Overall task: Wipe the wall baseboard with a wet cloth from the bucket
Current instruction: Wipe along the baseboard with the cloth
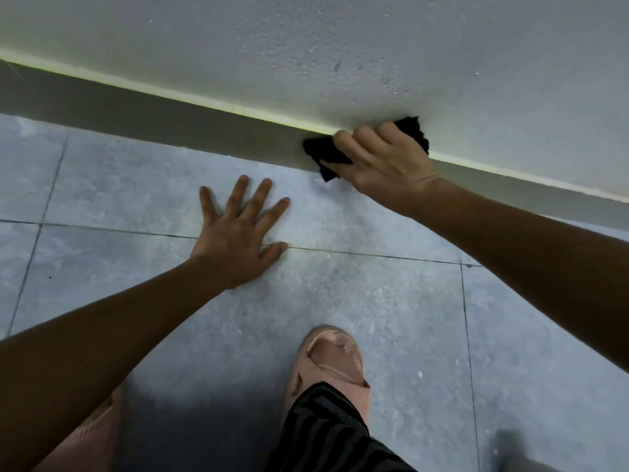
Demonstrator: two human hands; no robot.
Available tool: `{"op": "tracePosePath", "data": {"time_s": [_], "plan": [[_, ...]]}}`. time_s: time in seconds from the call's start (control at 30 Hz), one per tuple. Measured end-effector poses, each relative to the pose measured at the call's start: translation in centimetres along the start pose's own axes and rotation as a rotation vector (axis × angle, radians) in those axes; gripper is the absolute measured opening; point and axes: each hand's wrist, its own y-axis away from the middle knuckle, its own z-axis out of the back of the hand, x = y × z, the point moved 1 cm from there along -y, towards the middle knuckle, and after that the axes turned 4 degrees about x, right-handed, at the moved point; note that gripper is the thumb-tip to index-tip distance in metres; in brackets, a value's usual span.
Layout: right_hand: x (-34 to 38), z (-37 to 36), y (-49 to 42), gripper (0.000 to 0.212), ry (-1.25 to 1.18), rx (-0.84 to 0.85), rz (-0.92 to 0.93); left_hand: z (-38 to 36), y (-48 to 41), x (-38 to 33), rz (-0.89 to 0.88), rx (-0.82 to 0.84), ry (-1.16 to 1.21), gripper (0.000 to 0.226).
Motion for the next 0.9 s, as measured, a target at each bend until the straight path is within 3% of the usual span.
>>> {"op": "tracePosePath", "data": {"time_s": [0.1, 0.27, 0.43, 0.5, 0.53, 0.63, 0.73, 0.8, 0.9], "plan": [[1.6, 1.1, -3.3, 0.046, -0.053, -0.039, 0.05, 0.2, 0.0, -0.2, 0.006, 0.013, 0.004, 0.072], [2.6, -1.1, -2.4, 0.014, -0.061, 0.072, 0.142, 0.0, -0.1, -1.1, 0.03, 0.002, 0.007, 0.072], [1.2, -2.6, 4.2, 0.033, 0.0, 0.245, 0.079, 0.0, -1.1, -1.7, -0.098, -0.019, 0.011, 0.076], [1.3, -2.1, 6.8, 0.041, -0.113, 0.344, -0.162, 0.2, -1.5, -2.1, -0.154, -0.003, 0.029, 0.076], [1.7, -1.8, 7.7, 0.047, -0.293, 0.408, -0.373, 0.4, -1.7, -2.3, -0.176, -0.008, 0.041, 0.075], [3.9, -0.4, 9.4, 0.056, -0.952, 0.476, -1.239, 0.8, -2.3, -2.7, -0.216, -0.006, 0.056, 0.071], [5.6, 0.4, 8.1, 0.045, -1.747, 0.067, -2.048, 0.7, -2.7, -3.0, -0.22, 0.043, 0.018, 0.065], [5.6, -0.1, 6.6, 0.042, -2.067, -0.159, -2.323, 0.7, -2.6, -3.1, -0.222, 0.051, -0.018, 0.066], [5.5, -1.3, 3.9, 0.04, -2.307, -0.216, -2.39, 0.4, -2.6, -3.0, -0.22, 0.031, -0.038, 0.069]]}}
